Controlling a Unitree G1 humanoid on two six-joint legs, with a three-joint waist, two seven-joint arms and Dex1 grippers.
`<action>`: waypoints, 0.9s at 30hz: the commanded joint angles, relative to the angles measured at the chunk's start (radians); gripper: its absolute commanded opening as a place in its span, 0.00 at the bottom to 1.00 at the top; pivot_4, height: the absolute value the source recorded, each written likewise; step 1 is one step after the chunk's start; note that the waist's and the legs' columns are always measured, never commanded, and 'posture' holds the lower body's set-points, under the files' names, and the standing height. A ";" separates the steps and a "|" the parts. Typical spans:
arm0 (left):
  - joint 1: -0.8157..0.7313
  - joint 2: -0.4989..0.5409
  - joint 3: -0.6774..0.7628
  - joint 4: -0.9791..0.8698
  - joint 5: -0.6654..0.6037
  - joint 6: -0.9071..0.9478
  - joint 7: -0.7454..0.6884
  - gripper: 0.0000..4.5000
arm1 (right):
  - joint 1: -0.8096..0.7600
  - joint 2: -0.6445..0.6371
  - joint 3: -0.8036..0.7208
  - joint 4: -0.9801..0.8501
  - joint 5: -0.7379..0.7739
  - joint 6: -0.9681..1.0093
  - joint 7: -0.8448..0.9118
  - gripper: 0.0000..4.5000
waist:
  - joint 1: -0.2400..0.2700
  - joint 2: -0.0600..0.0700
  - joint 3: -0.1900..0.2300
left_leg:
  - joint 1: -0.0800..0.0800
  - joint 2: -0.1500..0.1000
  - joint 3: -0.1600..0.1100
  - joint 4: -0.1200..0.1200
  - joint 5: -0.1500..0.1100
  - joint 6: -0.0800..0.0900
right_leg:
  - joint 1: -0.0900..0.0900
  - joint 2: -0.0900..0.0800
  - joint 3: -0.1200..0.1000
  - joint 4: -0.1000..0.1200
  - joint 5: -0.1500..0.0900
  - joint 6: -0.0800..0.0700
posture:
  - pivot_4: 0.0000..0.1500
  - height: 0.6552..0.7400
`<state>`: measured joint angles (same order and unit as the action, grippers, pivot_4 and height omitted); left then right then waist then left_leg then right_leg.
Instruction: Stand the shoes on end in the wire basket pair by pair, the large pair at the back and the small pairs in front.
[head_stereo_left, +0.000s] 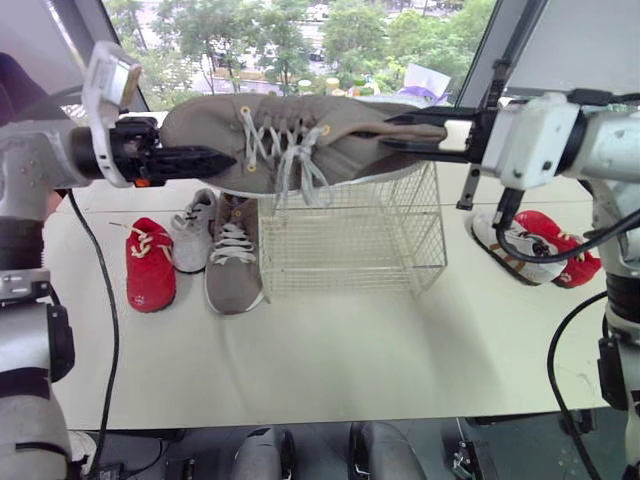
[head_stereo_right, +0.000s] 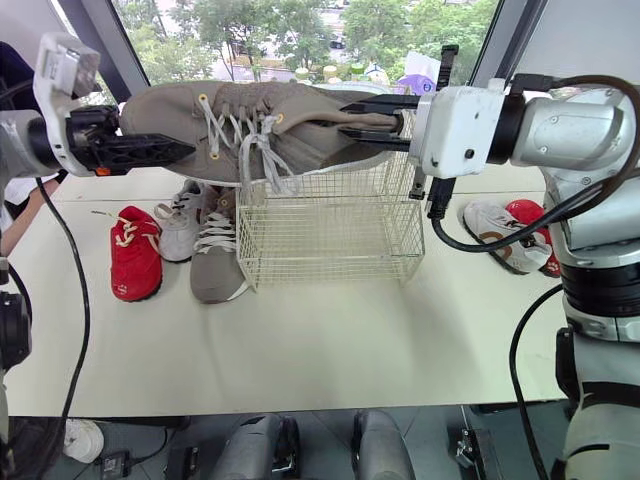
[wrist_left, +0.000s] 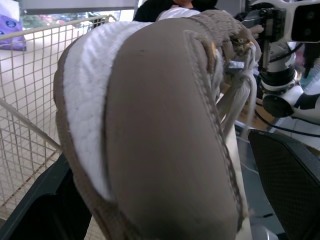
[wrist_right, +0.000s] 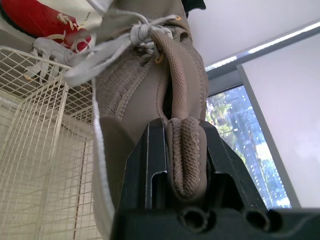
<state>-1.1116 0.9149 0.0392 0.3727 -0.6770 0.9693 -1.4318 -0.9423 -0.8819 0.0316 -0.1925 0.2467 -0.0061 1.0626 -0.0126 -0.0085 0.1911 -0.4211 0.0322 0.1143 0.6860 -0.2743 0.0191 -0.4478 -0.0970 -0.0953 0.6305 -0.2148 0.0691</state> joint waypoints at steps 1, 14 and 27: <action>0.007 0.018 0.041 -0.039 -0.009 0.003 0.009 1.00 | -0.048 0.000 -0.044 -0.025 0.017 -0.017 -0.004 0.04 | 0.000 0.000 0.000 | 0.000 0.000 0.000 0.000 0.000 0.000 | 0.000 0.000 0.000 0.000 0.000 0.000 | 1.00 1.00; 0.083 -0.031 0.178 -0.138 -0.124 0.137 0.141 0.16 | -0.044 -0.027 -0.081 -0.050 0.120 0.187 0.012 0.26 | 0.000 0.000 0.000 | 0.000 0.000 0.000 0.000 0.000 0.000 | 0.000 0.000 0.000 0.000 0.000 0.000 | 1.00 1.00; 0.266 -0.411 0.576 -0.491 -0.558 0.331 0.801 0.16 | 0.084 -0.055 -0.583 0.167 0.825 1.112 -0.260 0.98 | 0.007 -0.002 -0.001 | -0.002 0.000 -0.007 0.011 -0.002 0.004 | 0.007 -0.003 -0.003 0.001 0.001 0.000 | 1.00 1.00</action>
<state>-0.8271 0.5086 0.5584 -0.0648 -1.1443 1.3216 -0.6923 -0.8647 -0.9462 -0.4897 -0.0264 1.0055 1.0631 0.8428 -0.0056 -0.0102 0.1905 -0.4231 0.0321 0.1076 0.6978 -0.2768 0.0231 -0.4408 -0.0997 -0.0980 0.6315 -0.2134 0.0690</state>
